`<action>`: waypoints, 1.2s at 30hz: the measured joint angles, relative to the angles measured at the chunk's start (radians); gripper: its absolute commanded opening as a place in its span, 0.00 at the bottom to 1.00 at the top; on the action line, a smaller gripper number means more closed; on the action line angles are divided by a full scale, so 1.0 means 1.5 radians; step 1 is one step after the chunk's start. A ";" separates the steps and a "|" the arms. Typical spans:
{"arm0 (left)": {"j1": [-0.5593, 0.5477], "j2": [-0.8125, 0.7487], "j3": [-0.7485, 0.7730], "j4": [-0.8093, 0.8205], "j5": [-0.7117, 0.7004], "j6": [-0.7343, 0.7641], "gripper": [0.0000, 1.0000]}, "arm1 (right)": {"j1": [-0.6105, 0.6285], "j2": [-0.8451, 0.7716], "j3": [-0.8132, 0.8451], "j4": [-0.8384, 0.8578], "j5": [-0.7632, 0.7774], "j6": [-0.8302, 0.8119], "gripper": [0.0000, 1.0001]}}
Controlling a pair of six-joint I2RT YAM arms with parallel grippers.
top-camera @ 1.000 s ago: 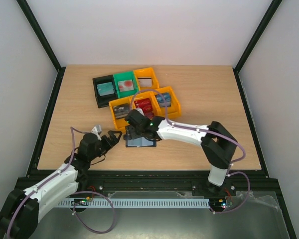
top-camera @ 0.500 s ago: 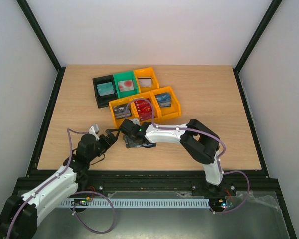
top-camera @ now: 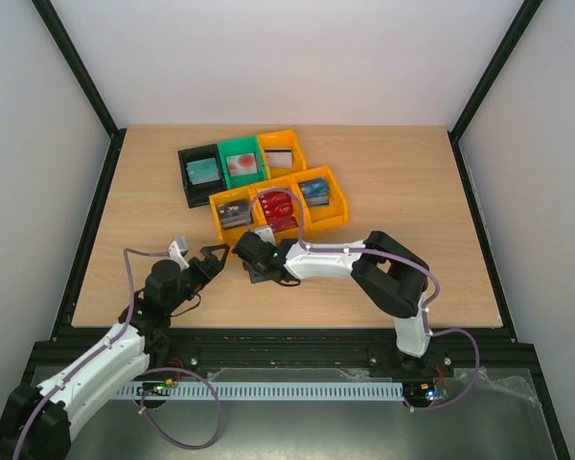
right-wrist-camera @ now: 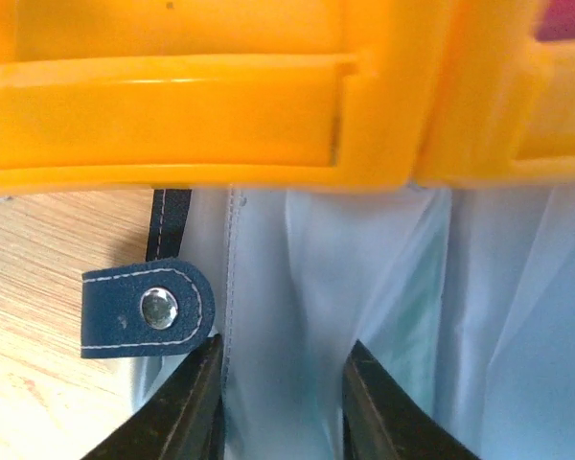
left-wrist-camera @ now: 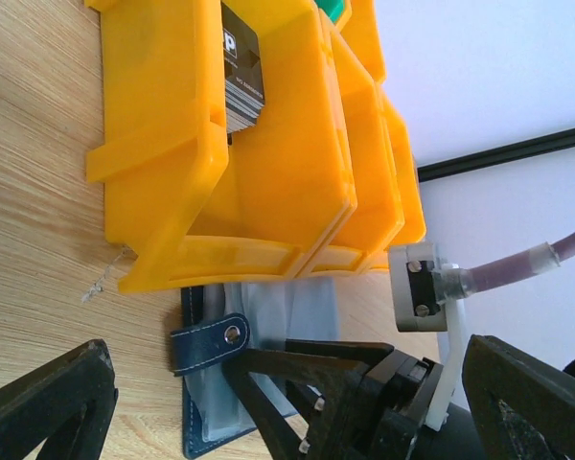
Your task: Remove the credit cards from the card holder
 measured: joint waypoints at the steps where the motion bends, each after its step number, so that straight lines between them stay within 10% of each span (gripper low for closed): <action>1: 0.000 0.003 0.000 0.002 -0.001 0.001 0.99 | -0.002 -0.007 -0.012 0.009 -0.004 0.001 0.15; 4: 0.000 0.017 0.000 0.007 -0.001 0.005 1.00 | -0.011 -0.035 -0.051 0.041 -0.022 -0.002 0.02; 36: -0.048 0.108 0.000 0.175 0.076 0.111 0.99 | -0.129 -0.329 -0.168 0.102 -0.347 -0.131 0.02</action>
